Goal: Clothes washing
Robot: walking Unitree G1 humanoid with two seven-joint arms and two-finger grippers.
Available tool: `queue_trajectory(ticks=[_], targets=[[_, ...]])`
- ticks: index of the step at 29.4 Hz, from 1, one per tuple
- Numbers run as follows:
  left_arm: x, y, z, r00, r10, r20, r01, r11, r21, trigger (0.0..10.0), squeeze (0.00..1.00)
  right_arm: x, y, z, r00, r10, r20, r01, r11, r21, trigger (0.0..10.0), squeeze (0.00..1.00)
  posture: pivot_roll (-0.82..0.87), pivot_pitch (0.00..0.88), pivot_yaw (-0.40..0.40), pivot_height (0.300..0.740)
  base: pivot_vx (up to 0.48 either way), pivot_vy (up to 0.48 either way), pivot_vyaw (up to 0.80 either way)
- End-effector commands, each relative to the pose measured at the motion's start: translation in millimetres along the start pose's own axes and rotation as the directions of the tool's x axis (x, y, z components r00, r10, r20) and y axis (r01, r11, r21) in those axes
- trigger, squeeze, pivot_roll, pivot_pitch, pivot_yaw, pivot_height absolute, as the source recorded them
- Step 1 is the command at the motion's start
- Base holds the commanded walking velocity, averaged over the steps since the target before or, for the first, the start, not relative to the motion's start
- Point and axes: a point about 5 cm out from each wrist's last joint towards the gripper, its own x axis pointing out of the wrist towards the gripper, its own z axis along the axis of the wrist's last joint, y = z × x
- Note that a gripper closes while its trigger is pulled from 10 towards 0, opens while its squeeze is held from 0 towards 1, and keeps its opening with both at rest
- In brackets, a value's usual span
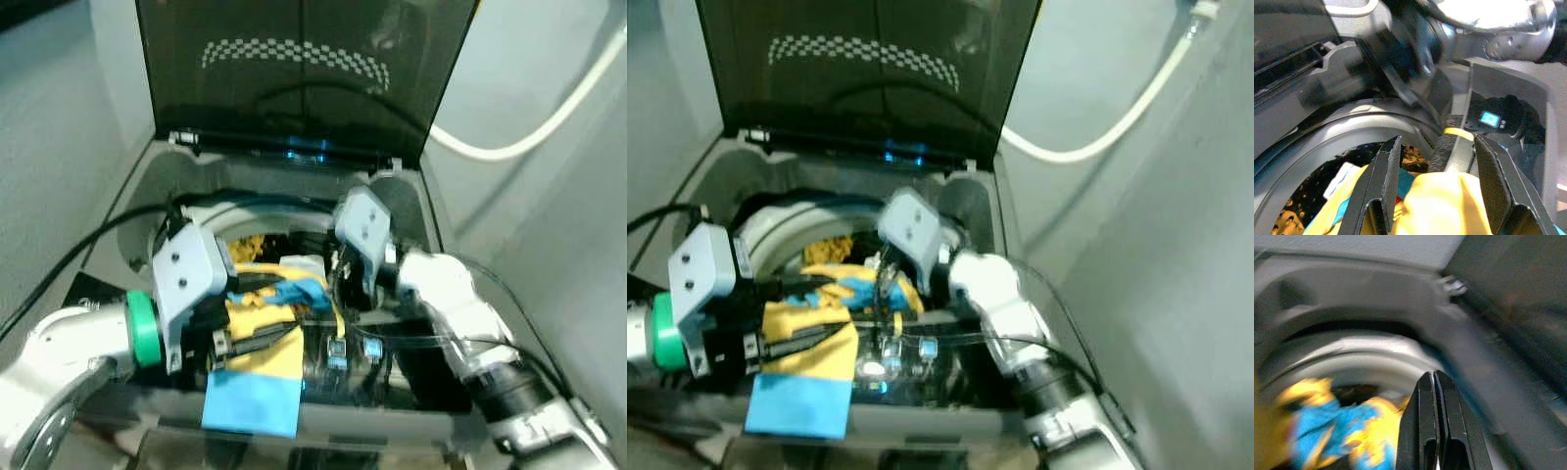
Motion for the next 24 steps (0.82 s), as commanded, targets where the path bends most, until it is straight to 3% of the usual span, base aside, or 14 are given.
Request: queue_trajectory(ticks=[1,2,3,5,6,8,9,13,15,16,17,19,21,24], targets=[[1.7,-1.7,-1,1.0,-0.007,-0.001,0.007,1.0,-0.001,10.0,0.0,-3.1,-6.4,-1,0.999,-0.033,0.009,0.032,0.999,0.018,3.8,0.0,0.15,0.033,-0.051,0.72,0.0,0.0,0.0],[1.8,-1.6,-1,1.0,-0.006,-0.001,0.006,1.0,0.0,10.0,0.0,-4.6,-6.1,3,1.0,0.003,0.031,-0.003,1.0,0.013,10.0,0.0,0.15,0.033,-0.051,0.72,0.0,0.0,0.0],[1.8,-1.6,-1,1.0,-0.006,-0.001,0.006,1.0,0.0,10.0,0.0,-4.6,-6.1,3,1.0,0.003,0.031,-0.003,1.0,0.013,10.0,0.0,0.15,0.033,-0.051,0.72,0.0,0.0,0.0],[1.8,-2.3,-1,1.0,-0.006,-0.001,0.006,1.0,0.001,10.0,0.0,-14.3,-2.7,12,0.989,0.137,0.061,-0.136,0.99,-0.02,10.0,0.0,0.16,0.035,-0.05,0.72,0.0,0.0,0.0],[1.8,-2.3,-1,1.0,-0.006,-0.001,0.006,1.0,0.001,10.0,0.0,-14.3,-2.7,12,0.989,0.137,0.061,-0.136,0.99,-0.02,10.0,0.0,0.16,0.035,-0.05,0.72,0.0,0.0,0.0],[1.3,-3.2,-1,1.0,-0.012,0.001,0.012,1.0,0.0,10.0,0.0,-24.4,2.9,17,0.966,0.252,0.06,-0.25,0.968,-0.04,10.0,0.0,0.15,0.035,-0.047,0.72,0.0,0.0,0.0],[0.8,-3.3,0,1.0,-0.015,0.003,0.015,1.0,0.001,10.0,0.0,-30.2,6.6,19,0.949,0.311,0.054,-0.31,0.95,-0.032,10.0,1.0,0.15,0.035,-0.044,0.72,0.0,0.0,0.0],[-0.3,-2.5,4,1.0,-0.023,0.014,0.023,1.0,0.007,10.0,0.0,-38.5,12.7,22,0.918,0.394,0.046,-0.394,0.919,-0.017,10.0,1.0,0.15,0.034,-0.041,0.72,0.0,0.0,0.0],[-10.7,5.8,19,0.999,-0.029,0.038,0.028,0.999,0.038,10.0,0.0,-50.9,26.5,28,0.86,0.509,0.042,-0.509,0.861,0.002,10.0,1.0,0.13,0.033,-0.028,0.72,0.0,0.0,0.0],[-10.7,5.8,19,0.999,-0.029,0.038,0.028,0.999,0.038,10.0,0.0,-50.9,26.5,28,0.86,0.509,0.042,-0.509,0.861,0.002,10.0,1.0,0.13,0.033,-0.028,0.72,0.0,0.0,0.0],[-23.6,13.2,30,0.999,-0.026,0.026,0.024,0.997,0.076,10.0,0.0,-56.5,37.5,28,0.825,0.563,0.04,-0.564,0.826,0.014,10.0,1.0,0.13,0.033,-0.025,0.72,0.0,0.0,0.0],[-23.6,13.2,30,0.999,-0.026,0.026,0.024,0.997,0.076,10.0,0.0,-56.5,37.5,28,0.825,0.563,0.04,-0.564,0.826,0.014,10.0,1.0,0.13,0.033,-0.025,0.72,0.0,0.0,0.0],[-35.1,14.9,38,0.999,-0.035,-0.007,0.036,0.992,0.12,10.0,0.0,-56.3,50.7,17,0.803,0.595,0.024,-0.596,0.801,0.053,10.0,1.0,0.13,0.036,-0.021,0.72,0.0,0.0,0.0],[-38.4,15.0,44,0.999,-0.041,-0.008,0.042,0.989,0.139,10.0,0.0,-55.0,57.6,10,0.793,0.61,0.014,-0.609,0.79,0.073,10.0,1.0,0.13,0.036,-0.021,0.72,0.0,0.0,0.0]])
